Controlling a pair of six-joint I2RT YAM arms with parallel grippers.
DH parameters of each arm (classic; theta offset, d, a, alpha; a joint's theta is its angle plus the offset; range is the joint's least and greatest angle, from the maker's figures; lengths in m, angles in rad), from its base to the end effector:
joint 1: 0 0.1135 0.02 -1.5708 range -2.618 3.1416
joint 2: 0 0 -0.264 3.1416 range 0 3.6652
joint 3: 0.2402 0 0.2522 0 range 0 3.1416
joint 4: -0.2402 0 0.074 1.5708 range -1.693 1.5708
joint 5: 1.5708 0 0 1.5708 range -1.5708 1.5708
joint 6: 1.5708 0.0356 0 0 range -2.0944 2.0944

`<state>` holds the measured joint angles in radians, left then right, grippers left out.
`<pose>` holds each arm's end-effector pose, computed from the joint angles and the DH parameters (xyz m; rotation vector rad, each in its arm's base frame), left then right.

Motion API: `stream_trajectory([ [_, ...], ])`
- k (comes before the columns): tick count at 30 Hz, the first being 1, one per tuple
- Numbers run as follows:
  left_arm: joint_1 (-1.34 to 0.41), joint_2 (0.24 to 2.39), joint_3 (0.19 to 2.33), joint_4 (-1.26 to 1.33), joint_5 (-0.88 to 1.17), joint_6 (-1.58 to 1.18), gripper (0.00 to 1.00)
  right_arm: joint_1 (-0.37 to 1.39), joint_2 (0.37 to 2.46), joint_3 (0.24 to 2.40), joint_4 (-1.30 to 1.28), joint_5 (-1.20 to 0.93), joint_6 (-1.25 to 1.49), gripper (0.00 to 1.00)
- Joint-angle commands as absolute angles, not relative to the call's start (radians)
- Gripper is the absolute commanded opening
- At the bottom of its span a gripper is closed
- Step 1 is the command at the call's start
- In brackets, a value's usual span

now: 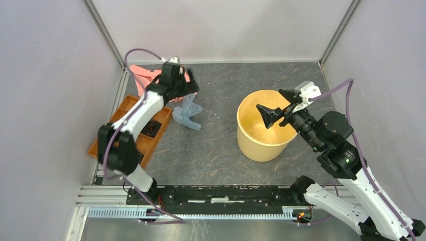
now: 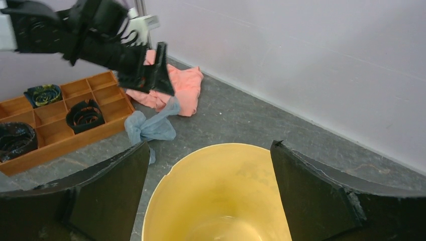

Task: Put the trash bags into the trash bin

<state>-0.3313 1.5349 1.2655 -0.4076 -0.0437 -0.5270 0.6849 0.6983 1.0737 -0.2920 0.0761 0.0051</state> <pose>0.3296 -0.1117 0.3013 -0.2464 2.2664 -0.4093 0.1046 0.0819 0.4380 -0.4435 1.4411 0.4999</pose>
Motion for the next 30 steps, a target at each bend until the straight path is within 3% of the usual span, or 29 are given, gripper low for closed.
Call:
stream_trajectory([
  [1, -0.333, 1.739, 1.470, -0.453, -0.109, -0.417, 1.00, 0.683, 0.689, 1.039, -0.247, 0.057, -0.021, 0.98],
  [6, -0.333, 1.936, 1.656, -0.527, -0.234, -0.366, 0.95, 0.682, 0.692, 1.021, -0.262, 0.054, -0.041, 0.98],
  [10, -0.332, 1.979, 1.635, -0.518, -0.239, -0.368, 0.88, 0.684, 0.710, 1.018, -0.278, 0.065, -0.063, 0.98],
  [14, -0.332, 1.987, 1.616, -0.509, -0.162, -0.375, 0.61, 0.681, 0.752, 1.036, -0.299, 0.051, -0.080, 0.98],
  [19, -0.331, 1.916, 1.580, -0.499, -0.069, -0.383, 0.16, 0.682, 0.772, 1.028, -0.280, 0.019, -0.084, 0.98],
  [21, -0.331, 1.836, 1.561, -0.511, 0.005, -0.377, 0.05, 0.682, 0.798, 1.078, -0.305, 0.003, -0.083, 0.98],
  [26, -0.314, 1.548, 1.458, -0.493, 0.231, -0.339, 0.02, 0.683, 0.835, 1.146, -0.307, -0.031, -0.002, 0.98],
  [30, -0.313, 1.291, 1.357, -0.480, 0.303, -0.389, 0.02, 0.682, 0.882, 1.186, -0.235, -0.234, 0.116, 0.98],
])
